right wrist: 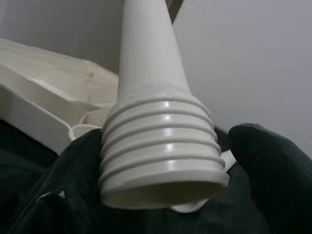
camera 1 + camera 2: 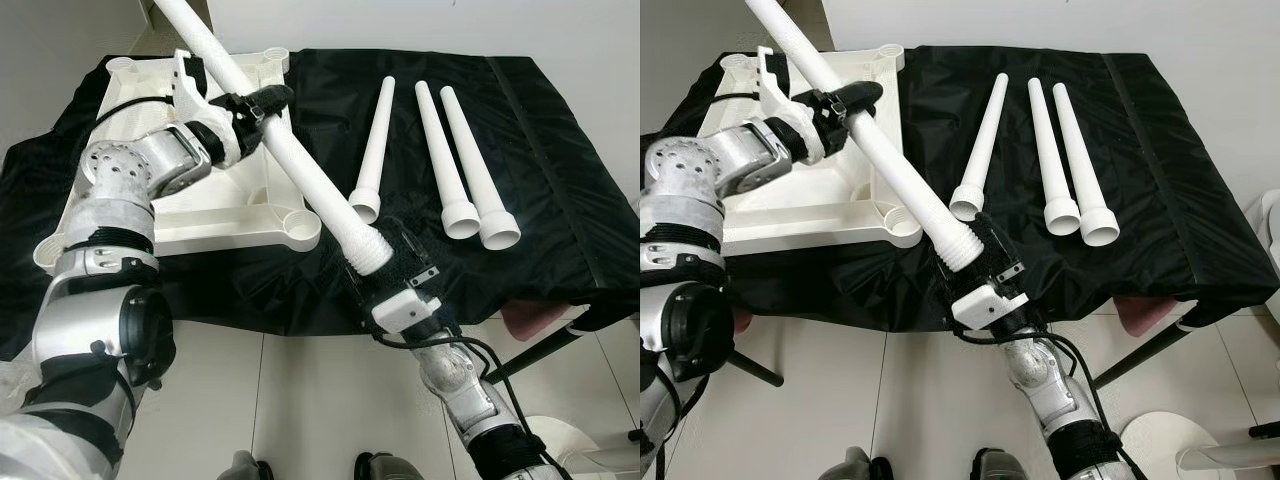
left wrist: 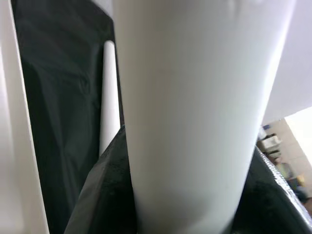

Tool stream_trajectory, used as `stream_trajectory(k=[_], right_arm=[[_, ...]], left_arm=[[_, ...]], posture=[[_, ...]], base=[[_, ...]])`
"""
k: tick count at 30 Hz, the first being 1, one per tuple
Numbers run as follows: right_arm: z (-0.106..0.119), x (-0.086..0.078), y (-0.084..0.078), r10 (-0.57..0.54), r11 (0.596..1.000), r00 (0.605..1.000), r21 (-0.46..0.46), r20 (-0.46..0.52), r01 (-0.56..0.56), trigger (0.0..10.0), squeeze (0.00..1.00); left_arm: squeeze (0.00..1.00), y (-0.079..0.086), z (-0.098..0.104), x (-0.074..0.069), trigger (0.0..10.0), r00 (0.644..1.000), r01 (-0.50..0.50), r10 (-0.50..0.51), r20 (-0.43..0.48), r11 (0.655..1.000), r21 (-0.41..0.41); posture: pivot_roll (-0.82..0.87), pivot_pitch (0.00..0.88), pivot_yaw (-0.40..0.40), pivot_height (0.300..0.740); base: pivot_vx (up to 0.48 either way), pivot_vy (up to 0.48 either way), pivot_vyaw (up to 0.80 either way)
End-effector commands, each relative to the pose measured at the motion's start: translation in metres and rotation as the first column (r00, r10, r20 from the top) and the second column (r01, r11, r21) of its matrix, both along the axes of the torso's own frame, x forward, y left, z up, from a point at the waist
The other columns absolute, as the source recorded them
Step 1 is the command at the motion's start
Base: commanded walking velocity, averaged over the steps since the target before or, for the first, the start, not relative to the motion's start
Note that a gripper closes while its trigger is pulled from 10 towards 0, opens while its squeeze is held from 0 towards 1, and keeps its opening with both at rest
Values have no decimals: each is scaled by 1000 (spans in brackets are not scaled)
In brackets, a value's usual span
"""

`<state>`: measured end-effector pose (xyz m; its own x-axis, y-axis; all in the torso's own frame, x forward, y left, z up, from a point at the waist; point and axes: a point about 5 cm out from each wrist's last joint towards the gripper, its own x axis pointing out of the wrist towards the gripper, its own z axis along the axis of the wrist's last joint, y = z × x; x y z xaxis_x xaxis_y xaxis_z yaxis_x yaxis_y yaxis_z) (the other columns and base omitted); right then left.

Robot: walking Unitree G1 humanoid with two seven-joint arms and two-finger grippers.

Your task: Building children table

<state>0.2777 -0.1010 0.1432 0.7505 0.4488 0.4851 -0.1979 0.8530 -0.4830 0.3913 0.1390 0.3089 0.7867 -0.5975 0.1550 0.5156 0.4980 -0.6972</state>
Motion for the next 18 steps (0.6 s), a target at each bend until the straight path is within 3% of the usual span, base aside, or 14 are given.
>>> stream_trajectory(k=[1,7,11,13,18], right_arm=[[5,0,1,38,997,998,70,-51,-34,10000,0],[7,6,2,71,986,986,157,-151,-47,10000,0],[7,8,1,80,984,981,169,-178,-50,10000,0],[8,12,0,87,979,970,199,-228,-41,10000,0],[14,17,-1,96,978,960,205,-262,-42,10000,0]], left_arm=[[0,7,13,-4,10000,993,-27,20,112,998,60],[0,8,30,-8,10000,970,-98,66,233,987,131],[0,10,35,-8,10000,962,-127,89,257,982,137],[0,16,45,-7,10000,941,-200,153,301,971,134],[0,16,51,-10,10000,917,-258,194,350,955,147]], posture=[[-117,117,83,740],[-119,118,74,740],[-120,121,73,740],[-122,120,68,740],[-119,121,64,740]], base=[[0,0,0],[0,0,0],[0,0,0],[0,0,0],[0,0,0]])
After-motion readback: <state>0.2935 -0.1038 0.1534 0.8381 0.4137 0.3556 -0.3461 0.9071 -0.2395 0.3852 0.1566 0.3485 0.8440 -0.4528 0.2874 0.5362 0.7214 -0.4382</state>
